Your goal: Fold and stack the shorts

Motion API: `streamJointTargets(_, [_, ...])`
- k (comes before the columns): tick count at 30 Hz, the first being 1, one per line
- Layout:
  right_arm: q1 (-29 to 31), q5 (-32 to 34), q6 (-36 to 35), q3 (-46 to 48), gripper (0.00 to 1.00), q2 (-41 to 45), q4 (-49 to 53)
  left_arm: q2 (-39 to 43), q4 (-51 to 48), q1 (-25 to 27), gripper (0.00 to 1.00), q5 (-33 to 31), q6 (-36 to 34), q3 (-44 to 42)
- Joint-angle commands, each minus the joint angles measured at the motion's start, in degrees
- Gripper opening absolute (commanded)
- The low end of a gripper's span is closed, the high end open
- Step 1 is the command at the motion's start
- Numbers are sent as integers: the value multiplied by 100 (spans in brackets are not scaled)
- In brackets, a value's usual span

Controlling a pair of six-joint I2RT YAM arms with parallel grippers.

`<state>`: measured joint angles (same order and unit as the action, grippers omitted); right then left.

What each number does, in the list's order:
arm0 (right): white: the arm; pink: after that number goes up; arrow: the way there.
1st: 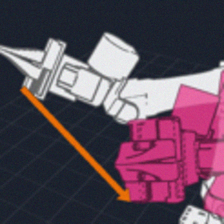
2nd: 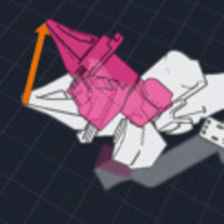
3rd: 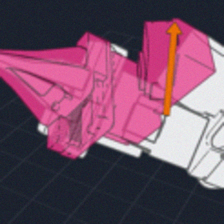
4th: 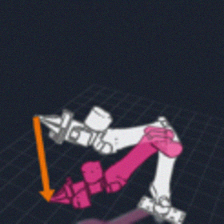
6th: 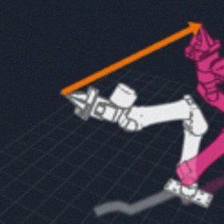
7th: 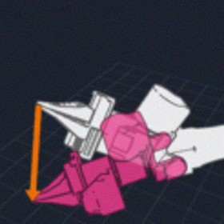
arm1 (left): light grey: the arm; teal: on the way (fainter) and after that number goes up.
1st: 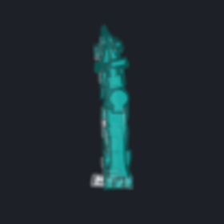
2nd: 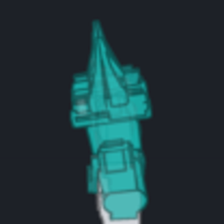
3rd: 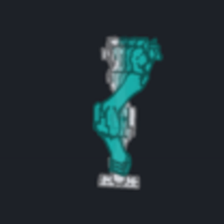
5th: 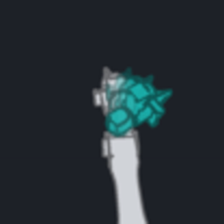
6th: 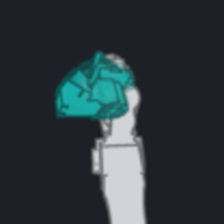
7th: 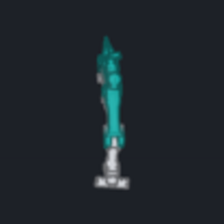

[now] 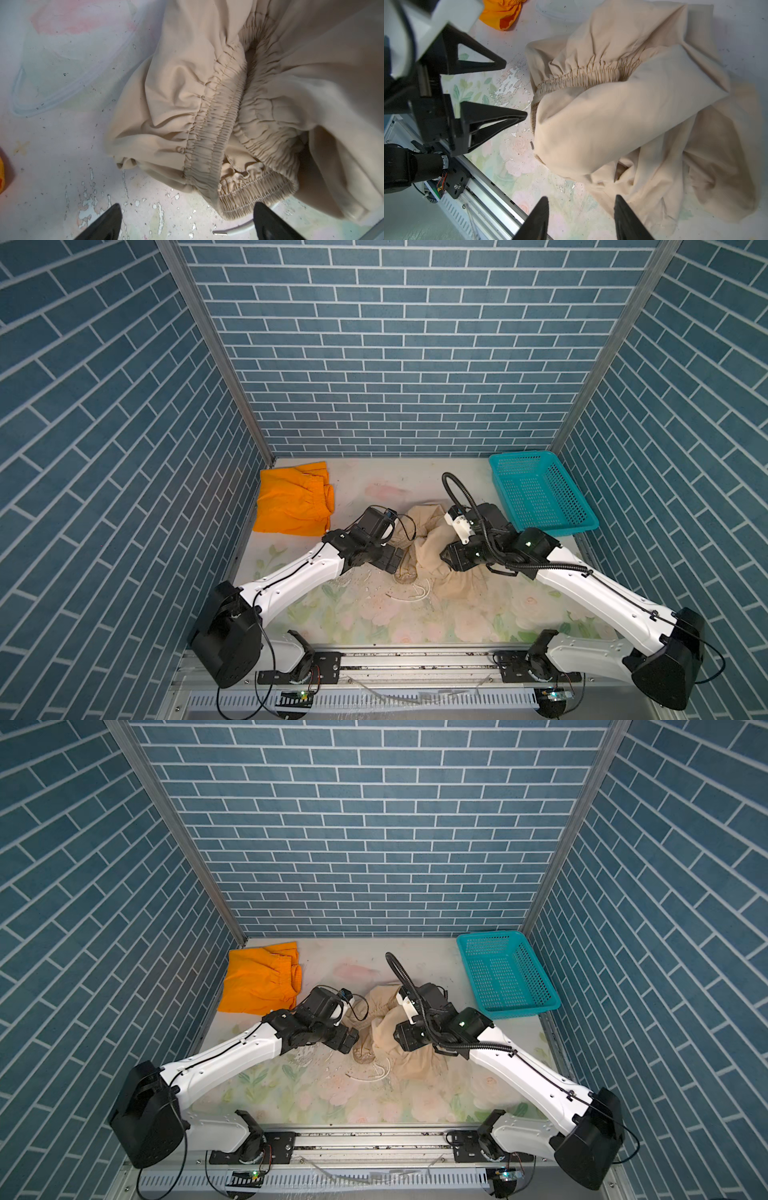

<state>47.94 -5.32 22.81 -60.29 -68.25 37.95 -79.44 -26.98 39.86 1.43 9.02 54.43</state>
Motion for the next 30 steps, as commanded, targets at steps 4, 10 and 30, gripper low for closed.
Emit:
streamJointTargets(4, [346, 635, 409, -49, 53, 233, -608, -546, 362, 40, 98, -294, -295, 111])
streamJointTargets(10, [590, 853, 352, -123, 53, 139, -715, -1028, 273, 12, 65, -807, -194, 244])
streamJointTargets(30, [612, 1551, 598, 776, 60, -143, -576, 1278, -2774, -285, 0, -1031, 609, 1638])
